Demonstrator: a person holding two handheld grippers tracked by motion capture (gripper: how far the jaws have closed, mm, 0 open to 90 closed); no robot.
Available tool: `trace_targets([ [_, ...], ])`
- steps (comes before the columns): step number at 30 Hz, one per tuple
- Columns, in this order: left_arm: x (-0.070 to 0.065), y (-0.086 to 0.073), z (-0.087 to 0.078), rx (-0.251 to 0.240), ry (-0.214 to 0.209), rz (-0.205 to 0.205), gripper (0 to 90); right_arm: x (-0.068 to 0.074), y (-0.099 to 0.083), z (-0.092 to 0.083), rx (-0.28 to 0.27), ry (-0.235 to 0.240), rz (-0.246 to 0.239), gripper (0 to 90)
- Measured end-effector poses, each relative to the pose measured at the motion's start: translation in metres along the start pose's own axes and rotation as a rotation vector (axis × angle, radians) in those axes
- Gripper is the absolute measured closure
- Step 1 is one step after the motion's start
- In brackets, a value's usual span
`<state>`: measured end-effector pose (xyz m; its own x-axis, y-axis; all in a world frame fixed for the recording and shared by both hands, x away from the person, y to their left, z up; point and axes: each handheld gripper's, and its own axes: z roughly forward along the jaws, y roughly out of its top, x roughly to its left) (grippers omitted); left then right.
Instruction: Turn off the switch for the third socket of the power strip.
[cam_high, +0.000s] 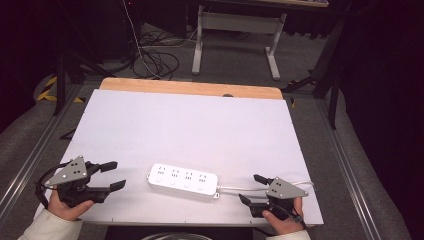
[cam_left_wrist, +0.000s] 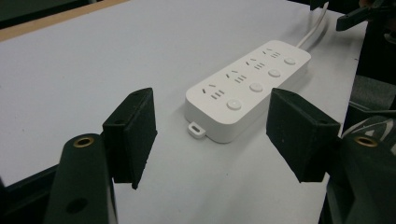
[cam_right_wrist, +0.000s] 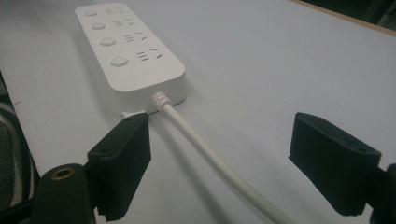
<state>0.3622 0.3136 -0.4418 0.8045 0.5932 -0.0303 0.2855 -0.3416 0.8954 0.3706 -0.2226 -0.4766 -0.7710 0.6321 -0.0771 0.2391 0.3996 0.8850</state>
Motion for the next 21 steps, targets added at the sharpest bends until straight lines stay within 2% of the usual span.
trace_targets([
  [6, 0.004, -0.012, 0.001, 0.059, 0.001, -0.025, 32.2, 0.0, 0.0, 0.0, 0.003, -0.002, 0.001, 20.6],
  [8, 0.004, -0.015, 0.001, 0.076, 0.008, -0.014, 31.8, 0.0, 0.0, 0.0, 0.002, -0.003, 0.003, 20.6],
  [12, 0.005, -0.017, 0.0, 0.095, 0.012, -0.016, 31.7, 0.0, 0.0, 0.0, 0.005, -0.002, 0.002, 20.6],
  [14, 0.005, -0.018, 0.001, 0.105, 0.004, -0.035, 31.6, 0.0, 0.0, 0.0, 0.005, -0.002, 0.003, 20.6],
  [15, 0.005, -0.018, 0.002, 0.103, 0.001, -0.044, 31.6, 0.0, 0.0, 0.0, 0.006, -0.001, 0.003, 20.6],
  [16, 0.006, -0.018, 0.002, 0.106, 0.004, -0.035, 31.6, -0.001, -0.001, 0.001, 0.009, 0.0, 0.003, 20.6],
  [18, 0.007, -0.018, 0.003, 0.089, -0.006, -0.063, 31.6, -0.001, -0.001, 0.001, 0.012, 0.003, 0.006, 20.6],
  [21, 0.01, -0.017, 0.002, 0.064, -0.01, -0.084, 31.5, 0.0, -0.001, 0.002, 0.017, 0.004, 0.004, 20.6],
])
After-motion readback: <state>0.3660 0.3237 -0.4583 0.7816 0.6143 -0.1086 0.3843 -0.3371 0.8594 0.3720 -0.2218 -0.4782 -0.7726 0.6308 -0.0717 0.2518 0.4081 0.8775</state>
